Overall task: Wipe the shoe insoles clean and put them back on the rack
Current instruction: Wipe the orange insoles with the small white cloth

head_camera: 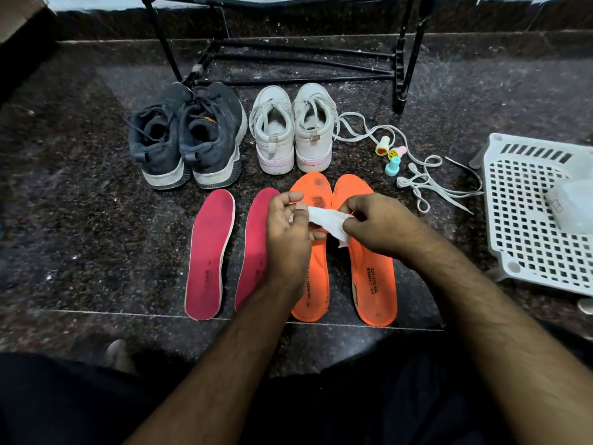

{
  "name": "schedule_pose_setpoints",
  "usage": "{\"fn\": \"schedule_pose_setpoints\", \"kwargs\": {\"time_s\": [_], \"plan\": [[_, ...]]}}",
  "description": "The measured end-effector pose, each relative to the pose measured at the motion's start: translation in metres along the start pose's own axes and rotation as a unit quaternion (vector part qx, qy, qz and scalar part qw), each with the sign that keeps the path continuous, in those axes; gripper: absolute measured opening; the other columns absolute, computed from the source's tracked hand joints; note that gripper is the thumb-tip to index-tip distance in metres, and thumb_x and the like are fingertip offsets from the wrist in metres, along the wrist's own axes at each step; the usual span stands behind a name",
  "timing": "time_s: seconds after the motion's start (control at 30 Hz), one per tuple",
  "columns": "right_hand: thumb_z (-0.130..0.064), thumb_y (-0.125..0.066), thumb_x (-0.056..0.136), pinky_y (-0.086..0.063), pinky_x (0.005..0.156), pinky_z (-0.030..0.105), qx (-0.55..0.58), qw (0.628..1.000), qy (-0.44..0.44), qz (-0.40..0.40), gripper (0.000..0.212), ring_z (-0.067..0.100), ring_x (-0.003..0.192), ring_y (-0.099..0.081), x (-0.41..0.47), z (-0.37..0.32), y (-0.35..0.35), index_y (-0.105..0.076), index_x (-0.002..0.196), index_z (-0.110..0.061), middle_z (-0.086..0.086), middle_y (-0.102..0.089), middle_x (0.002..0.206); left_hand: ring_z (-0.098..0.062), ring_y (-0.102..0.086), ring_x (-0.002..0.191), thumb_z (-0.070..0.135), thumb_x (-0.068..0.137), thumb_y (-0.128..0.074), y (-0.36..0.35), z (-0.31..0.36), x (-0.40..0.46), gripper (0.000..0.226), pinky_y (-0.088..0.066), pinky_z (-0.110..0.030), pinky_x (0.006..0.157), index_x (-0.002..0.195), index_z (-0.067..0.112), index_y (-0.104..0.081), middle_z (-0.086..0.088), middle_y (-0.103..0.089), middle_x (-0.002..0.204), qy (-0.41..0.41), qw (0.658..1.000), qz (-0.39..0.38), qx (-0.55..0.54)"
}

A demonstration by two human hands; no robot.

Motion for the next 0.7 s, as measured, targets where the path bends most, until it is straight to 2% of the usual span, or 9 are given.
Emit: {"fn": "schedule_pose_setpoints", "kwargs": {"time_s": [0.07,0.2,0.23,0.33,0.4,0.47,0.53,0.6,0.7], "plan": [[-0.022,-0.058,0.091,-0.034,0.054,0.019,0.003,1.000,0.007,-0.015,0.010,0.012,0.069,-0.054,0.001,0.001,-0.001,-0.063,0.083,-0.026,-0.008,-0.059,0.073,-0.015,-0.060,0.074,0.011,0.104,-0.050,0.003,0.001,0.002,0.010,-0.053,-0.027,0.054,0.113,0.015,-0.054,-0.011,-0.058,0.099,0.004,1.000,0.009,-0.022],[-0.040,-0.059,0.094,-0.035,0.056,0.023,-0.024,0.999,-0.007,-0.029,0.024,0.010,0.067,-0.052,0.002,0.011,-0.003,-0.064,0.084,-0.019,-0.009,-0.056,0.071,-0.009,-0.059,0.058,0.014,0.103,-0.055,0.005,0.005,0.006,0.012,-0.049,-0.025,0.049,0.114,0.011,-0.053,0.007,-0.063,0.072,0.011,0.998,0.005,-0.061],[-0.045,-0.056,0.096,-0.037,0.057,0.024,-0.010,1.000,-0.010,-0.019,0.030,0.012,0.069,-0.053,0.002,0.011,-0.003,-0.063,0.085,-0.018,-0.007,-0.058,0.074,-0.009,-0.058,0.057,0.015,0.102,-0.055,0.003,0.005,0.005,0.012,-0.048,-0.025,0.049,0.114,0.011,-0.053,0.006,-0.063,0.072,0.013,0.998,-0.009,-0.059],[-0.062,-0.045,0.093,-0.049,0.070,0.036,0.136,0.991,0.016,0.011,0.054,0.025,0.073,-0.060,0.003,0.002,-0.004,-0.061,0.082,-0.012,0.007,-0.065,0.078,-0.012,-0.059,0.064,0.016,0.102,-0.056,-0.005,0.006,0.001,0.012,-0.050,-0.026,0.054,0.114,0.013,-0.056,-0.003,-0.061,0.084,0.021,0.997,-0.059,-0.050],[-0.053,-0.053,0.094,-0.049,0.072,0.042,0.195,0.980,0.038,-0.009,0.043,0.023,0.067,-0.057,0.003,-0.004,-0.009,-0.061,0.081,-0.013,0.009,-0.065,0.074,-0.017,-0.058,0.072,0.017,0.101,-0.058,-0.008,0.007,0.000,0.013,-0.051,-0.028,0.058,0.114,0.014,-0.058,-0.008,-0.059,0.091,0.021,0.995,-0.080,-0.053],[-0.033,-0.065,0.094,-0.049,0.072,0.041,0.254,0.966,0.029,-0.046,0.021,0.020,0.069,-0.057,0.003,-0.004,-0.015,-0.064,0.095,-0.012,0.011,-0.067,0.077,-0.021,-0.059,0.082,0.017,0.097,-0.060,-0.008,0.009,-0.001,0.013,-0.052,-0.034,0.067,0.111,0.016,-0.060,-0.010,-0.060,0.096,0.021,0.994,-0.086,-0.064],[-0.021,-0.073,0.090,-0.046,0.071,0.036,0.277,0.958,0.015,-0.066,0.023,0.020,0.069,-0.058,0.002,0.000,-0.016,-0.062,0.106,-0.009,0.010,-0.065,0.078,-0.023,-0.060,0.087,0.011,0.094,-0.062,-0.005,0.009,0.002,0.018,-0.052,-0.040,0.078,0.111,0.017,-0.060,-0.012,-0.062,0.101,0.019,0.994,-0.074,-0.074],[-0.019,-0.080,0.082,-0.047,0.069,0.034,0.257,0.965,0.014,-0.058,0.031,0.017,0.067,-0.060,0.003,0.003,-0.013,-0.061,0.106,-0.013,0.006,-0.066,0.077,-0.024,-0.063,0.094,0.004,0.089,-0.065,-0.001,0.010,0.005,0.028,-0.051,-0.043,0.088,0.114,0.016,-0.060,-0.013,-0.063,0.107,0.009,0.995,-0.064,-0.071],[-0.025,-0.087,0.073,-0.054,0.075,0.042,0.227,0.972,0.002,-0.057,0.037,0.020,0.069,-0.063,0.004,0.009,-0.015,-0.062,0.100,-0.021,0.006,-0.067,0.078,-0.008,-0.068,0.094,-0.017,0.089,-0.057,0.001,0.013,0.009,0.040,-0.053,-0.029,0.088,0.120,0.009,-0.056,-0.013,-0.059,0.116,0.005,0.995,-0.058,-0.075]]}}
Point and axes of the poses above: each hand's wrist, its own x-axis towards the middle knuckle, its own y-axis out of the back of the hand, z = x × y, the point moved 6 cm from there along x, towards the middle knuckle
